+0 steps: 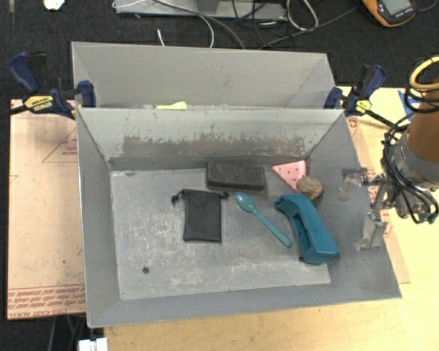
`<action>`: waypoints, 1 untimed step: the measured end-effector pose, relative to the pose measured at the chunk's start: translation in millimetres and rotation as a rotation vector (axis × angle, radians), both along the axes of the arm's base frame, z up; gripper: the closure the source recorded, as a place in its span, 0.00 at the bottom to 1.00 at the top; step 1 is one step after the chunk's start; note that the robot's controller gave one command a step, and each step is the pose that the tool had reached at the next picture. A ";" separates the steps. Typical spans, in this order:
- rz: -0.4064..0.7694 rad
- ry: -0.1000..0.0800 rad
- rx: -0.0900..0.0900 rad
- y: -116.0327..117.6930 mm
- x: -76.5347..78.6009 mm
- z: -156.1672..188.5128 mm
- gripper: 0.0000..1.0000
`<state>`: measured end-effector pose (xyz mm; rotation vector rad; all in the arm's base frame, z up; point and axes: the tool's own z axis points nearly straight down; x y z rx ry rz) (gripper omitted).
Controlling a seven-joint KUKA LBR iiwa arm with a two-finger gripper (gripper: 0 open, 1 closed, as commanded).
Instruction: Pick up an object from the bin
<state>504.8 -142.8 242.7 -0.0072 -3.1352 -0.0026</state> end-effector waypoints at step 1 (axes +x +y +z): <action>0.004 -0.008 -0.002 0.9 1.6 4.3 0.00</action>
Offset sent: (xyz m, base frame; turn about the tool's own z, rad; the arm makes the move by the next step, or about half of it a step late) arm 0.0248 0.0860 -0.0316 -0.0747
